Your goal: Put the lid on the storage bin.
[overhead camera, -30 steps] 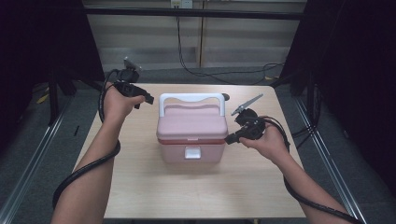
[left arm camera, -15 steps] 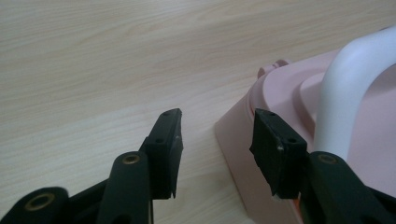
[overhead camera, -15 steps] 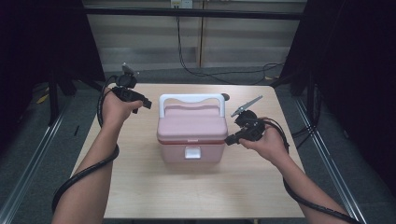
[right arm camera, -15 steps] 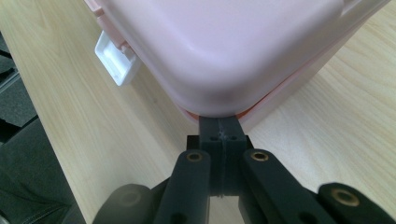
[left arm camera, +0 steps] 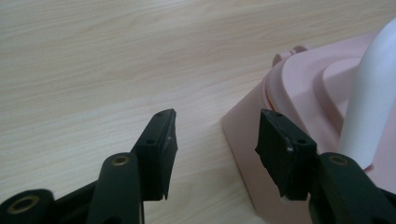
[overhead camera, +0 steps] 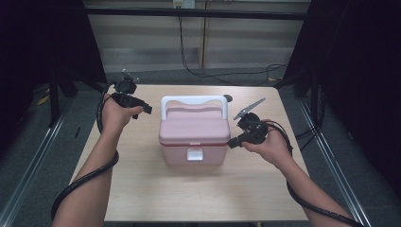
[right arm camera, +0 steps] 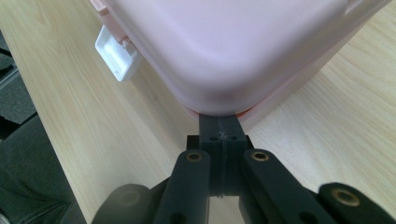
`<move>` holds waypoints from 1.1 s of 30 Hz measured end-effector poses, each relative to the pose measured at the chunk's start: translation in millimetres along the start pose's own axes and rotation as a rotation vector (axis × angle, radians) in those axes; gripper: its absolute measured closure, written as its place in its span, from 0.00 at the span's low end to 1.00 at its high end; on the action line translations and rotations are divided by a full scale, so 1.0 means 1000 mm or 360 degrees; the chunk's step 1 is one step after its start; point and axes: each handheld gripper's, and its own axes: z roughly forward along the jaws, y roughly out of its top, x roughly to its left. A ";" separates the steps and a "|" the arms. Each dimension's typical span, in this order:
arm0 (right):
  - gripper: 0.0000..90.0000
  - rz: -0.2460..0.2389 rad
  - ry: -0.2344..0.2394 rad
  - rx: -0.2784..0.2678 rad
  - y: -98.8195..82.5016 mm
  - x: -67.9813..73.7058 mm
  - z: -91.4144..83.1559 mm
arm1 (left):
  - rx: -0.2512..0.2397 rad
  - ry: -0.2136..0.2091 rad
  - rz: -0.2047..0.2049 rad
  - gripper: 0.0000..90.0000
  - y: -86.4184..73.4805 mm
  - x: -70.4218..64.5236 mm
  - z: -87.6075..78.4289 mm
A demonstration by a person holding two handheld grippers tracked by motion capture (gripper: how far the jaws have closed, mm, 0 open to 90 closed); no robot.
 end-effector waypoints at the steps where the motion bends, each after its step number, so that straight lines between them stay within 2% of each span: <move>1: 1.00 -0.0004 0.0000 0.0001 0.000 0.000 0.000 | 0.0001 0.0000 0.0002 0.51 -0.001 0.001 0.001; 13: 0.96 -0.0016 -0.0003 0.0006 -0.001 0.002 0.000 | -0.0008 -0.0006 -0.0028 0.43 -0.013 0.010 0.008; 25: 0.95 -0.0021 -0.0017 0.0004 -0.002 0.003 0.000 | 0.0005 0.0026 -0.0030 0.38 -0.026 0.021 0.012; 33: 0.92 -0.0008 -0.0024 -0.0003 -0.004 0.003 0.001 | -0.0002 0.0040 -0.0027 0.36 -0.032 0.023 0.015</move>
